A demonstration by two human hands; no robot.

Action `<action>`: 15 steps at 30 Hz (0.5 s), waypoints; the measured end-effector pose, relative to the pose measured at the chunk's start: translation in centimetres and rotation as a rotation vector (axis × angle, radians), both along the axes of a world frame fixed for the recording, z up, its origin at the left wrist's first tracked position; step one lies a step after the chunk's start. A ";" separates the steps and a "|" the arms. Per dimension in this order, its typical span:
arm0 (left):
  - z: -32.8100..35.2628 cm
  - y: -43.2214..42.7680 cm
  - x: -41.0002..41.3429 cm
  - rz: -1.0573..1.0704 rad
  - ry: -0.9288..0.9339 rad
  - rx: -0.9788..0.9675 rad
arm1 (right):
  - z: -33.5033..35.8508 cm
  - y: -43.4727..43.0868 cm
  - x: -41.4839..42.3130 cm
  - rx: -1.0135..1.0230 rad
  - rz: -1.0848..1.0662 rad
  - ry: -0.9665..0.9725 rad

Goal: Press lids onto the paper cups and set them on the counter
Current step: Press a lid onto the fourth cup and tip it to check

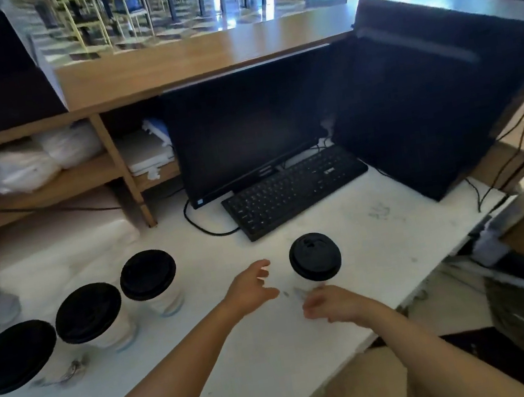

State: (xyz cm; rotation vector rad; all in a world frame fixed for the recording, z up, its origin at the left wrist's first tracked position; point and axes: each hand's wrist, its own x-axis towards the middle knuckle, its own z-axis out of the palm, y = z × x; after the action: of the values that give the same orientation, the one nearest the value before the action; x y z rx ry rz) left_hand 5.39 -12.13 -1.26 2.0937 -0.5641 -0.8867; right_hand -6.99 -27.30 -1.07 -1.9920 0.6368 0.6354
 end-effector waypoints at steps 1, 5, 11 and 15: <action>0.1 -0.8 -0.1 -0.044 0.015 0.002 | 0.1 -0.7 -0.2 -0.032 -0.005 0.016; 0.5 -3.2 -0.4 -0.121 0.062 -0.067 | 0.2 -3.2 -0.1 -0.151 -0.042 0.013; 0.8 -4.6 -1.0 -0.068 0.154 -0.206 | 0.3 -4.3 0.6 0.066 -0.193 -0.369; 0.9 -3.0 -1.0 0.016 0.166 -0.266 | 0.3 -3.9 1.3 0.083 -0.127 -0.444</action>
State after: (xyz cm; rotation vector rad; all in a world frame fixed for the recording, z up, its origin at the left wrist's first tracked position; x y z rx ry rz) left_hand 4.41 -15.17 -0.34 1.7653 -0.5440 -0.9133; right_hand -5.69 -31.17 -0.78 -1.9115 0.4507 0.1287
